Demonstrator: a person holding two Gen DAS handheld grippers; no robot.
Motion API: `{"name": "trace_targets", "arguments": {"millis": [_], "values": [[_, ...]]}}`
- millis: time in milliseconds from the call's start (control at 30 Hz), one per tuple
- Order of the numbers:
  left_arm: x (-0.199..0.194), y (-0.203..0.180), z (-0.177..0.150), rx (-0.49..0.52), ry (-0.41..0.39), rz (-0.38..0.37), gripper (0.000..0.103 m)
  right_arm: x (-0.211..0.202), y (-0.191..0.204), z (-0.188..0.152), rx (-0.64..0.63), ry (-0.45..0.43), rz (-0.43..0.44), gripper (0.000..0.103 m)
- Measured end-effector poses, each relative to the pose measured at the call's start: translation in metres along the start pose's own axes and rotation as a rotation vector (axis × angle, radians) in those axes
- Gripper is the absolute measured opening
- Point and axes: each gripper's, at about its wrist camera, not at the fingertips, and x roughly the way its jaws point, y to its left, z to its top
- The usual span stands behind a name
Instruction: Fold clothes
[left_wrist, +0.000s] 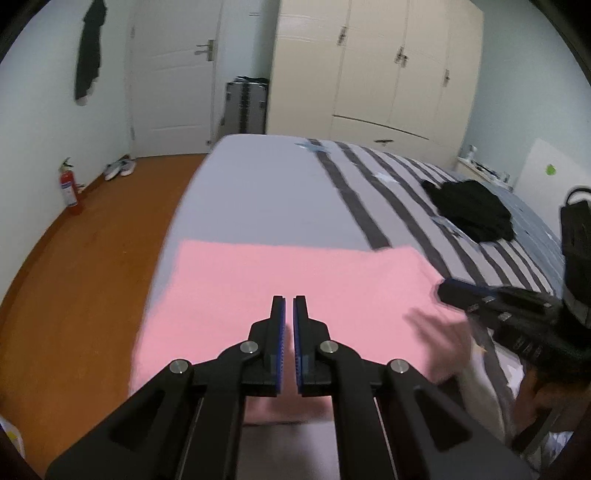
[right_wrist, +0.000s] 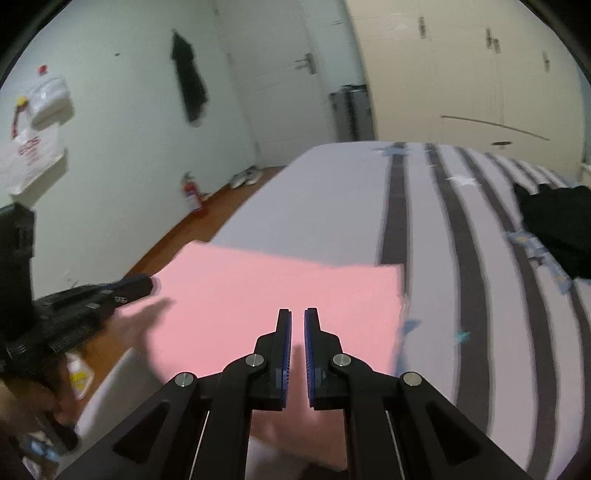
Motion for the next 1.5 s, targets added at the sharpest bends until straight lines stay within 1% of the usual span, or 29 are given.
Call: {"name": "trace_targets", "arguments": {"millis": [67, 133, 233, 267, 333, 433, 500, 533, 667, 767, 800, 900, 1000, 1100, 1167, 1200, 1267, 1400, 1467, 1500], "values": [[0.002, -0.010, -0.006, 0.000, 0.011, -0.019, 0.002, 0.004, 0.012, -0.006, -0.018, 0.010, 0.031, 0.008], [0.000, -0.021, -0.016, -0.006, 0.022, -0.027, 0.002, 0.011, 0.018, -0.013, 0.007, 0.030, 0.058, 0.008], [0.012, -0.023, -0.026, -0.009, 0.061, -0.017, 0.002, 0.024, 0.021, -0.022, 0.024, 0.059, 0.070, 0.008], [0.015, -0.022, -0.029, -0.013, 0.071, -0.016, 0.002, 0.033, 0.016, -0.025, 0.042, 0.083, 0.069, 0.007], [0.018, -0.015, -0.034, -0.028, 0.082, -0.021, 0.002, 0.046, 0.003, -0.034, 0.081, 0.117, 0.052, 0.000], [0.010, -0.012, -0.032, -0.019, 0.066, -0.002, 0.002, 0.043, -0.001, -0.036, 0.049, 0.097, 0.035, 0.000], [0.001, -0.004, -0.031, -0.027, 0.050, 0.014, 0.002, 0.036, -0.005, -0.036, 0.047, 0.081, 0.015, 0.000], [-0.003, 0.002, -0.030, -0.035, 0.042, 0.022, 0.002, 0.031, -0.011, -0.036, 0.050, 0.070, -0.009, 0.000], [-0.014, 0.013, -0.028, -0.043, 0.020, 0.057, 0.002, 0.020, -0.036, -0.039, 0.080, 0.055, -0.045, 0.000], [-0.018, 0.027, -0.026, -0.073, 0.003, 0.123, 0.002, 0.019, -0.043, -0.032, 0.059, 0.051, -0.055, 0.000], [-0.017, 0.033, -0.027, -0.088, 0.005, 0.137, 0.002, 0.018, -0.044, -0.031, 0.062, 0.050, -0.060, 0.000], [-0.007, 0.054, -0.036, -0.136, 0.040, 0.130, 0.002, 0.014, -0.046, -0.034, 0.072, 0.049, -0.064, 0.000], [-0.002, 0.055, -0.039, -0.116, 0.049, 0.130, 0.002, 0.015, -0.045, -0.038, 0.071, 0.057, -0.062, 0.000], [-0.005, 0.057, -0.033, -0.106, 0.057, 0.138, 0.002, 0.009, -0.049, -0.037, 0.086, 0.059, -0.059, 0.000], [-0.008, 0.055, -0.026, -0.089, 0.054, 0.149, 0.002, 0.001, -0.052, -0.031, 0.099, 0.046, -0.093, 0.000], [-0.010, 0.054, -0.019, -0.077, 0.038, 0.157, 0.002, -0.003, -0.055, -0.026, 0.106, 0.032, -0.107, 0.000], [-0.009, 0.055, -0.005, -0.069, 0.014, 0.159, 0.002, -0.005, -0.060, -0.011, 0.084, 0.004, -0.126, 0.005], [0.017, 0.057, 0.024, -0.050, 0.007, 0.149, 0.002, 0.016, -0.061, 0.014, 0.057, -0.001, -0.118, 0.005], [0.036, 0.060, 0.029, -0.054, 0.037, 0.156, 0.002, 0.031, -0.060, 0.025, 0.045, 0.007, -0.128, 0.005], [0.046, 0.061, 0.031, -0.056, 0.053, 0.159, 0.002, 0.042, -0.063, 0.030, 0.059, 0.019, -0.134, 0.005]]}}
